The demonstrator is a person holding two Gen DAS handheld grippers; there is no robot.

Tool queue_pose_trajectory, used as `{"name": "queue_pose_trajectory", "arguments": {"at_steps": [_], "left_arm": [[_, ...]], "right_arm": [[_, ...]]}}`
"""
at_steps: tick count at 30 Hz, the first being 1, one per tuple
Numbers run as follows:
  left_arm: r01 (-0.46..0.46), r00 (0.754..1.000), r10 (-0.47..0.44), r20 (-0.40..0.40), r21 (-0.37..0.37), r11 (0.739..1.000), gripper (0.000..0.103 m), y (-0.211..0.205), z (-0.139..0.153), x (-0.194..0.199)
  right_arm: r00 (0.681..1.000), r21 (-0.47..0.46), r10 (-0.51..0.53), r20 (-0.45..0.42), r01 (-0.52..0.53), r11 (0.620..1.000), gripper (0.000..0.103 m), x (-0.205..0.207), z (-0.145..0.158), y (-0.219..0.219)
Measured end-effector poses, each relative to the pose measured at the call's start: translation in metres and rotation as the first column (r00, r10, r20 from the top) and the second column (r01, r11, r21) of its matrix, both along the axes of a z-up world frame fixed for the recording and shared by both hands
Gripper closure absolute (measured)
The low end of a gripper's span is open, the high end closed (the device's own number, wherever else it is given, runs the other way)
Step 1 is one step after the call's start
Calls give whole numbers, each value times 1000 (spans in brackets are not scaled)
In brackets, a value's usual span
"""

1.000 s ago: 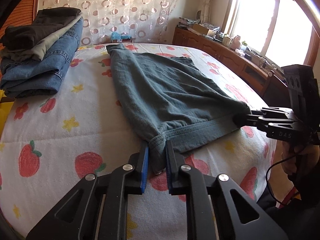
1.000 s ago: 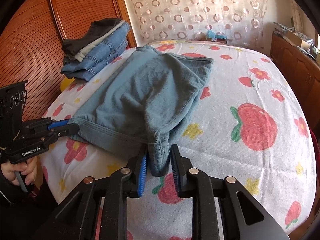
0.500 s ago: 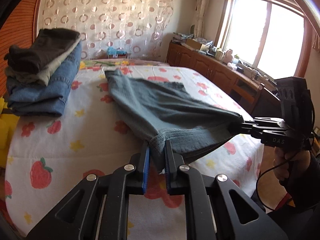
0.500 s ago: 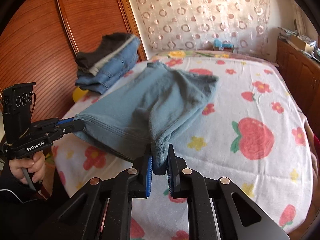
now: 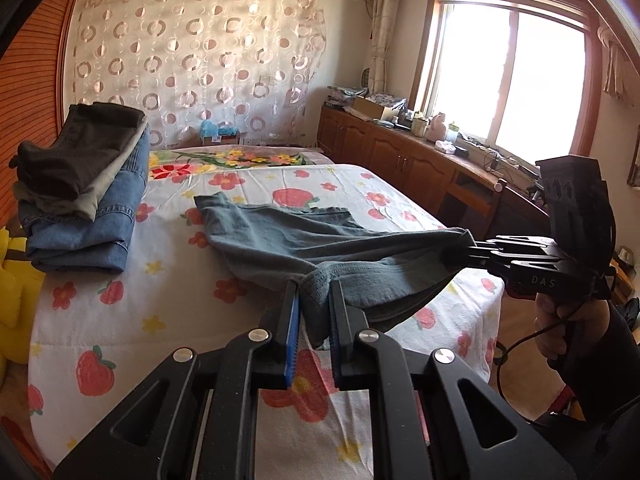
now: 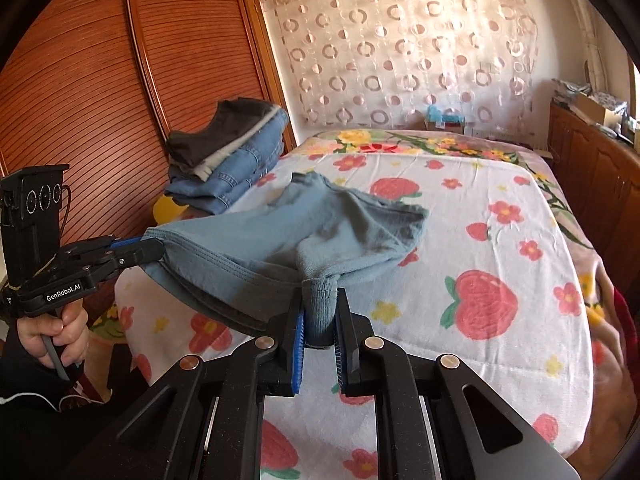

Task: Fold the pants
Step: 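Lift the hem with both tools and fold it over again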

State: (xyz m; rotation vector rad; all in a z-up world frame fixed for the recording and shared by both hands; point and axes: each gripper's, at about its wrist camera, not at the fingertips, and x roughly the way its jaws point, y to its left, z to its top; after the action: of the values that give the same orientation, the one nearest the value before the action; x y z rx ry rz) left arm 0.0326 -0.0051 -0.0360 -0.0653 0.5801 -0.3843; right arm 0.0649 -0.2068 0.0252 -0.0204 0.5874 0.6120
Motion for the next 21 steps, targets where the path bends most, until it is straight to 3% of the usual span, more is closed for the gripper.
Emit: {"name": "queue_pose_trajectory", "arguments": {"at_steps": [21], "left_arm": [[41,996,-41,78,2,999,89,-7,32,-19]], "right_arm": [[997,9,8,72,-9,1000,90,-26,23,-18]]}}
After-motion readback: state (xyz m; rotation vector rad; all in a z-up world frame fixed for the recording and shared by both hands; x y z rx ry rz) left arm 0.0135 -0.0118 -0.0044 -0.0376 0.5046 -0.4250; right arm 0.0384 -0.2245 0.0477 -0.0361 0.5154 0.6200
